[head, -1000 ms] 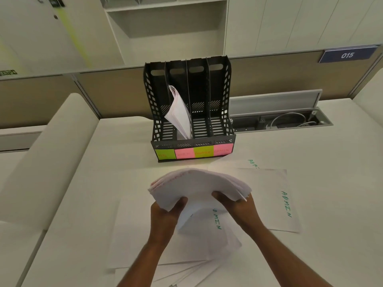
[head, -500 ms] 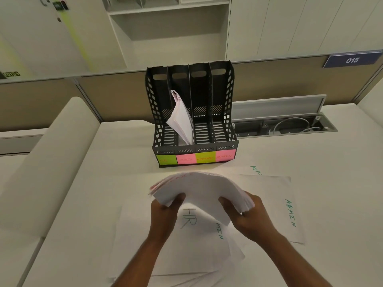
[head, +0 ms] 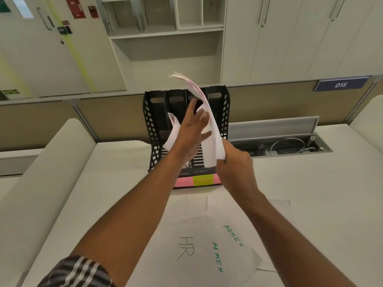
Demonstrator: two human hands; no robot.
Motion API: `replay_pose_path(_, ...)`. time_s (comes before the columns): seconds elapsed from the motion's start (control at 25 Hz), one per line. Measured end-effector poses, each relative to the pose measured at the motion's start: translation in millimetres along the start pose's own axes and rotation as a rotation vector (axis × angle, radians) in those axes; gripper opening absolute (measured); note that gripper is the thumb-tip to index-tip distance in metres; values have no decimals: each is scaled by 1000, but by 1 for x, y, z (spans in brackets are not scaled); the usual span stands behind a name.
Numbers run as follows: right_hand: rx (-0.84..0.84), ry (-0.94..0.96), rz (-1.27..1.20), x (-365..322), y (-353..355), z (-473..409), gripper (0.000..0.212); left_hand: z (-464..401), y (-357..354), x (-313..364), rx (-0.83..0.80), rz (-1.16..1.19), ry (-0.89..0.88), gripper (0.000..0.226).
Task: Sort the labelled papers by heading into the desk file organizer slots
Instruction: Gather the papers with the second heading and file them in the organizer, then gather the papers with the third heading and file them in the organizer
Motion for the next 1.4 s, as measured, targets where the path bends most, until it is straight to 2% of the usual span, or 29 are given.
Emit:
replay_pose_path(0.12,-67,-120,-3,32,-38,-32,17,-11,2,-4,-65,107,-4,62)
replay_pose_path(0.2,-122,-201,-27,52,-62,-39,21,-14,6,-14,-50,75,11,63)
replay_pose_path(0.4,-280,-343,-49,78,-106,-26,16,-3,18,-56,-1,10,133,43)
replay_pose_path(0.48,-359,-385,-45,85,-111,-17,20,15,24,-72,-12,-10,162,42)
replay_pose_path(0.56,-352,-427,-39,92,-102,-7,18,42,30,-84,-27,-67,158,40)
replay_pose_path(0.68,-299,-525,-132,109,-76,28,18,96,52,-118,12,-305,185,49)
replay_pose_path(0.76,-340,-646,-194,123,-60,73,22,137,75,-151,-44,-650,218,59)
replay_pose_path(0.88,-508,-843,-167,142,-50,160,35,204,111,-203,-217,-1221,344,80)
replay_pose_path(0.96,-691,-864,16,145,-51,214,41,233,123,-224,-276,-1410,382,87)
replay_pose_path(1.04,-809,-857,145,139,-54,257,49,247,129,-235,-278,-1479,400,88)
replay_pose_path(1.16,-740,-921,74,126,-57,287,55,253,131,-240,-201,-1504,408,85)
replay_pose_path(1.4,-556,-789,9,115,-66,278,48,257,126,-241,-128,-1511,427,92)
Point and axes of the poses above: each hand's wrist, its own z-axis away from the middle knuckle, its own y-axis out of the back of the hand, x = y × z, the point moved 7 cm from there along -z, towards the middle knuckle, and after that the axes turned 4 degrees about x, right-handed, at the moved point
